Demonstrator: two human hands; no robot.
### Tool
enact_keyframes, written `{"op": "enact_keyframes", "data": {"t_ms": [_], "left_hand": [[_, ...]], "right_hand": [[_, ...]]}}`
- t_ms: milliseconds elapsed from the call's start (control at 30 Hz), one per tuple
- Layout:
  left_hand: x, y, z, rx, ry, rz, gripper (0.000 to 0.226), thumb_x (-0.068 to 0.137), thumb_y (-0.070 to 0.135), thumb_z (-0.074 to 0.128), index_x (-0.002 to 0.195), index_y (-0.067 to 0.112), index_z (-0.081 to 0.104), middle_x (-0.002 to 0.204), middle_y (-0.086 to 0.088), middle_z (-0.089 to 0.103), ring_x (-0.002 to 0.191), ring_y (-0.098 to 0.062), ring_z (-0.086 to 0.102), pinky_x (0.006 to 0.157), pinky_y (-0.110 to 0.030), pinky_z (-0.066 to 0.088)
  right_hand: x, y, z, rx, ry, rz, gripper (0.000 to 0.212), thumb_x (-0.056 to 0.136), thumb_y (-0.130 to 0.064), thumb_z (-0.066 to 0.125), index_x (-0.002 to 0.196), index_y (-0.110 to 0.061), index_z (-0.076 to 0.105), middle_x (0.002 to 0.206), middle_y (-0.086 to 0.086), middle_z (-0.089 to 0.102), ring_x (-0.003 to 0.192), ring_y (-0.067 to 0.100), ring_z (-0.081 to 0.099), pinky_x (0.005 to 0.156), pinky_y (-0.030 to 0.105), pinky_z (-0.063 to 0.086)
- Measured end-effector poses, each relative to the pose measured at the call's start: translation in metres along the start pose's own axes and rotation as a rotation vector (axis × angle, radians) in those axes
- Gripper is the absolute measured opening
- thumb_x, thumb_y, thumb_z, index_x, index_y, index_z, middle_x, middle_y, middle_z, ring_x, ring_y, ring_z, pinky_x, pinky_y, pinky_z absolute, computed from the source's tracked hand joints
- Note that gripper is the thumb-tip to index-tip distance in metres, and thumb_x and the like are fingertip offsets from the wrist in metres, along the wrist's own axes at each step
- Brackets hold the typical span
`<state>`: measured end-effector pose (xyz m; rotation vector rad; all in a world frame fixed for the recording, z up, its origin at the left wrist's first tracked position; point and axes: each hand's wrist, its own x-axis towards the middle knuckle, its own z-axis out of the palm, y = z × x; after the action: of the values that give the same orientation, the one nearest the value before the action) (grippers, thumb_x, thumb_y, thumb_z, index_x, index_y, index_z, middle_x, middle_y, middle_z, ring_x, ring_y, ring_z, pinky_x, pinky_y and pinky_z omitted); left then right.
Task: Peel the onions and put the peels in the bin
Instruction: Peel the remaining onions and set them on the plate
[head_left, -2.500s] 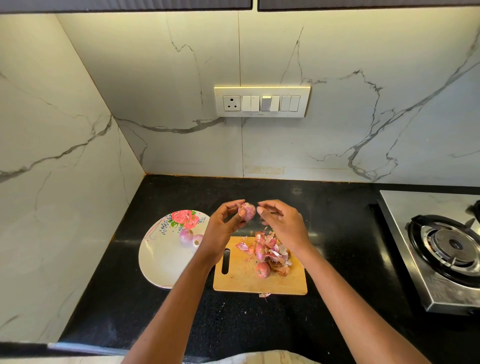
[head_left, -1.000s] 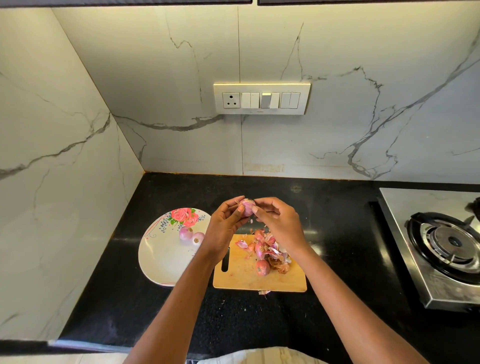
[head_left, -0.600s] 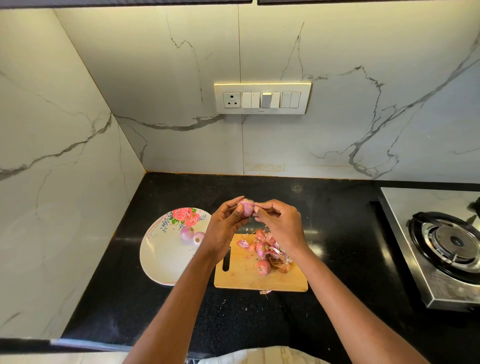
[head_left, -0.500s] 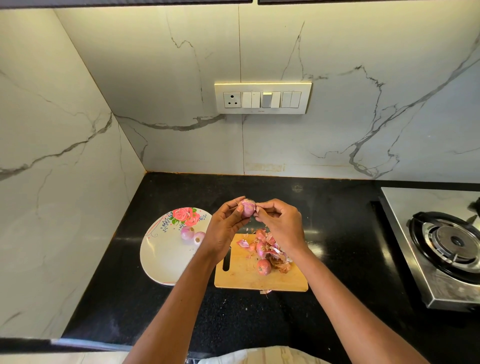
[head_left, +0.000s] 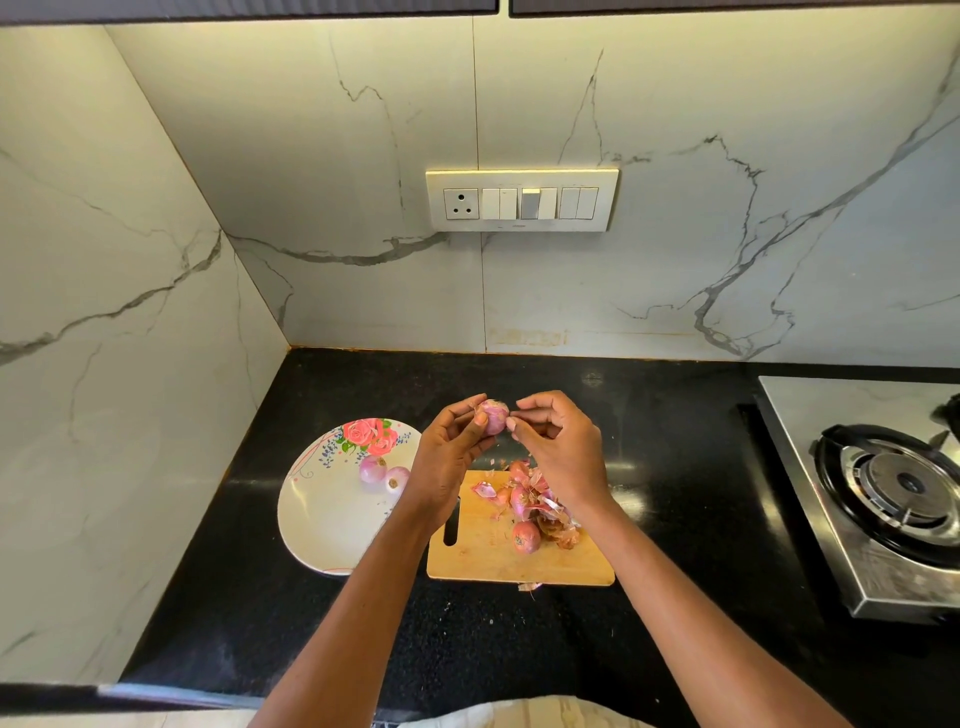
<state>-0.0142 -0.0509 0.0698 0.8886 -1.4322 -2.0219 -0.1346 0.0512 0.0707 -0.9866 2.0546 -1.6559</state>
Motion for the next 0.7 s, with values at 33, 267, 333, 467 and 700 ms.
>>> {"op": "enact_keyframes", "data": {"t_ms": [33,267,333,467,700], "left_hand": [[0.000,0.000,0.001,-0.003,-0.003,-0.001,0.030,0.098,0.017,0.059,0.128,0.017,0.061,0.126,-0.009,0.069,0.119,-0.023,0.066,0.109,-0.042,0.049],[0.001,-0.001,-0.002,0.101,0.001,0.021,0.056,0.080,0.033,0.077,0.131,0.019,0.060,0.125,-0.002,0.071,0.119,-0.020,0.066,0.112,-0.050,0.045],[0.000,-0.001,-0.001,0.108,-0.001,0.026,0.055,0.080,0.033,0.077,0.131,0.020,0.060,0.125,-0.002,0.071,0.119,-0.020,0.066,0.112,-0.050,0.045],[-0.001,0.002,0.000,0.100,-0.044,0.026,0.054,0.079,0.033,0.075,0.130,0.021,0.061,0.129,-0.004,0.069,0.122,-0.022,0.064,0.110,-0.044,0.048],[0.001,0.002,-0.008,0.078,-0.034,0.016,0.051,0.082,0.025,0.075,0.130,0.022,0.058,0.130,-0.003,0.067,0.120,-0.021,0.066,0.104,-0.041,0.053]], "right_hand": [[0.000,0.001,0.000,-0.003,0.013,-0.004,0.023,0.087,-0.015,0.080,0.107,-0.015,0.068,0.093,-0.011,0.075,0.088,-0.004,0.071,0.076,0.010,0.053],[0.000,0.000,0.004,-0.088,0.012,-0.054,0.026,0.086,-0.014,0.080,0.100,-0.020,0.059,0.089,-0.009,0.073,0.084,-0.001,0.070,0.073,0.013,0.056],[0.001,-0.001,0.005,-0.117,0.009,-0.058,0.028,0.086,-0.014,0.080,0.100,-0.022,0.057,0.088,-0.009,0.071,0.082,0.000,0.069,0.071,0.012,0.056],[0.005,0.003,-0.001,-0.134,0.040,-0.037,0.024,0.087,-0.011,0.077,0.100,-0.020,0.059,0.088,-0.010,0.068,0.082,0.000,0.067,0.071,0.012,0.055],[0.014,0.019,-0.014,-0.164,-0.042,0.050,0.010,0.097,-0.018,0.067,0.105,-0.024,0.070,0.093,-0.013,0.071,0.082,0.000,0.070,0.074,0.015,0.057]]}}
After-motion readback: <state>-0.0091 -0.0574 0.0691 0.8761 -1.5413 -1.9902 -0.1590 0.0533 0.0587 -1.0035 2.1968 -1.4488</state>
